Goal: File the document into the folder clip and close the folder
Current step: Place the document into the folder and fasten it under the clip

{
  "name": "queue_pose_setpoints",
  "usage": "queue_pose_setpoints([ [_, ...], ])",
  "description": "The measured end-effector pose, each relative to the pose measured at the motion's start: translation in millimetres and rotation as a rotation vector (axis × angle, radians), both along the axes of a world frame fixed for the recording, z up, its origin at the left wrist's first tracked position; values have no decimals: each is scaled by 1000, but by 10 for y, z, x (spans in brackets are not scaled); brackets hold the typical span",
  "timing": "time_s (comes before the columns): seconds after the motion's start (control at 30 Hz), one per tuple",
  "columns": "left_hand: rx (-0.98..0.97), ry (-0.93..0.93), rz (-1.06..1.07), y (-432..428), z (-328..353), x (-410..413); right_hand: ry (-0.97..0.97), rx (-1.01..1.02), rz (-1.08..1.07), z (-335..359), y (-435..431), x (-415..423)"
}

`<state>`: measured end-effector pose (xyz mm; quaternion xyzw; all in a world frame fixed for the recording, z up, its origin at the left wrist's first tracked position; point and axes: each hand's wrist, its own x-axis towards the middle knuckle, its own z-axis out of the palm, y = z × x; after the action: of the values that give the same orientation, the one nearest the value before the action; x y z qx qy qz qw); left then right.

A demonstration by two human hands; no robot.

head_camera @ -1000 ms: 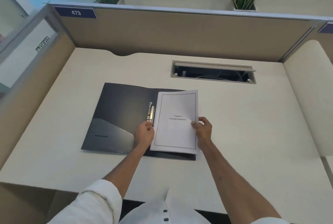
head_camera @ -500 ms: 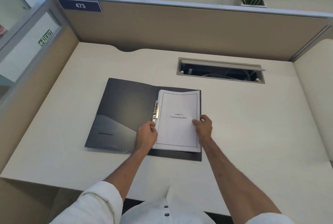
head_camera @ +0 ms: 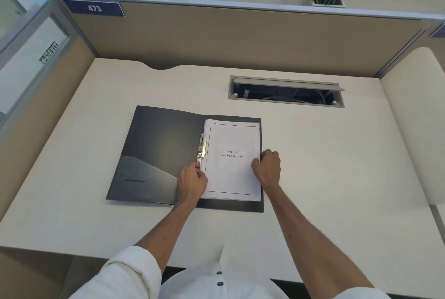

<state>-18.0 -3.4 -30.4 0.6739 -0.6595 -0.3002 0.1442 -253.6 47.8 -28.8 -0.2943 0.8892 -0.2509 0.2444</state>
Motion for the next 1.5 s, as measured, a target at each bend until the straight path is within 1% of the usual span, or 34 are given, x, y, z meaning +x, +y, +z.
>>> queue_pose_setpoints([
  [0.27, -18, -57, -76, 90, 24, 39, 17, 4, 51, 4, -50, 165],
  [0.5, -34, -110, -128, 135, 42, 47, 3, -11, 21, 6, -45, 161],
  [0.77, -13, -76, -156, 122, 40, 84, 16, -4, 49, -16, -45, 148],
  [1.03, -4, -52, -181, 89, 19, 127, 85, 15, 110, -42, -45, 142],
  [1.2, -60, -137, -277, 124, -56, 165, 139, 19, 159, -59, -32, 129],
  [1.4, -72, -119, -258, 124, -70, 173, 138, 11, 162, -85, -52, 78],
  [1.5, -125, -83, -220, 126, -37, 223, 147, -24, 98, -53, -85, 9],
])
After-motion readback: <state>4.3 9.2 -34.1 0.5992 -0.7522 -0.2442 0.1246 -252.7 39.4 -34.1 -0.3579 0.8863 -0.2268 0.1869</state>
